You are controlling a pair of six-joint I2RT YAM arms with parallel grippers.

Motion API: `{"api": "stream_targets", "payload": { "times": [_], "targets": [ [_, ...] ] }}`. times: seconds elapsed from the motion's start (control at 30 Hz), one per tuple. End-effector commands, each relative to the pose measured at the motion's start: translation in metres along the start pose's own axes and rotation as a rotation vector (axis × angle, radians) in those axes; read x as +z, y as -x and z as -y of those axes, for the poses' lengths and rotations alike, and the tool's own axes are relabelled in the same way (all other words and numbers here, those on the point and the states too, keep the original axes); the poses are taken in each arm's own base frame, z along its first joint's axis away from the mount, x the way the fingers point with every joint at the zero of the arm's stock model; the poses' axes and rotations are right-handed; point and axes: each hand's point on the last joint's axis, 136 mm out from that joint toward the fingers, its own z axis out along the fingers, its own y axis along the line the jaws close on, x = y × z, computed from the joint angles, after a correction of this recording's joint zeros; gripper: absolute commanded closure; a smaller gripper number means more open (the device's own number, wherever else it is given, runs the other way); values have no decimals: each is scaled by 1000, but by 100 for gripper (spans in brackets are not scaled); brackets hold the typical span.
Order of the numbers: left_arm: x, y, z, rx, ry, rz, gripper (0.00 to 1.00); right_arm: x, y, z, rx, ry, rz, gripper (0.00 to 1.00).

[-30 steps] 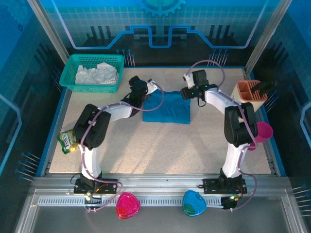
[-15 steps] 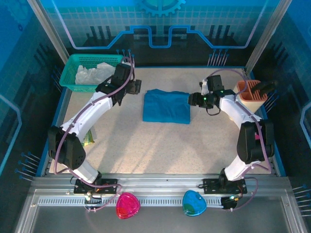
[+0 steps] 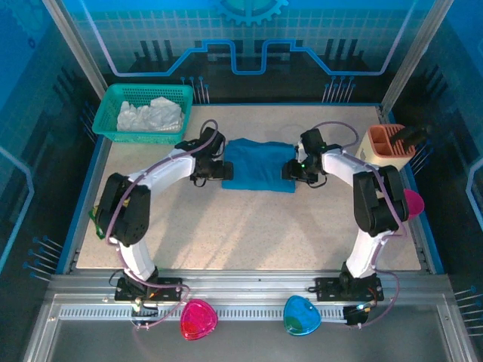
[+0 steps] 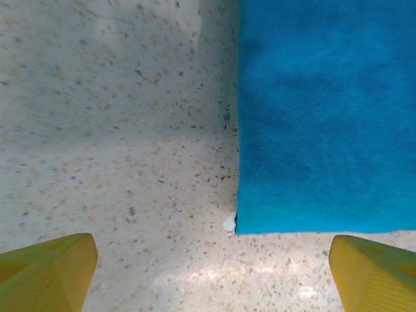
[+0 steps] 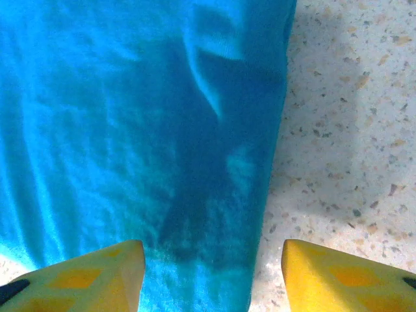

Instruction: Fold and stack the t-shirts

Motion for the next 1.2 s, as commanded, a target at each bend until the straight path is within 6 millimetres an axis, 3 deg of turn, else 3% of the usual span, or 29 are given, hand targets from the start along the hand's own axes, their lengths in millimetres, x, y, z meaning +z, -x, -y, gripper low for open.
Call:
{"api": "stream_targets", "payload": {
  "times": [0.0, 0.23, 0.43, 0.6, 0.77, 1.0, 1.17],
  "targets": [
    [12, 16, 17, -44, -46, 9, 12, 6, 5, -2, 2, -17, -5, 43],
    [44, 25, 30, -60, -65, -22, 20, 15, 8, -4, -2, -15, -21, 48],
    [68, 18, 35, -54, -64, -83, 32, 24, 7, -6, -4, -10, -40, 64],
    [85, 15, 35, -45, -54, -113, 61, 33, 7, -4, 2, -14, -58, 73],
    [100, 18, 34, -19, -26, -136, 81, 38, 14, -1, -3, -31, -59, 80],
    [115, 55, 30, 29, 14, -114, 91, 46, 52, 0, -20, -31, -33, 99],
    [120, 96, 24, 48, 11, -83, 91, 57, 91, 5, -23, -23, 0, 100]
  ]
}}
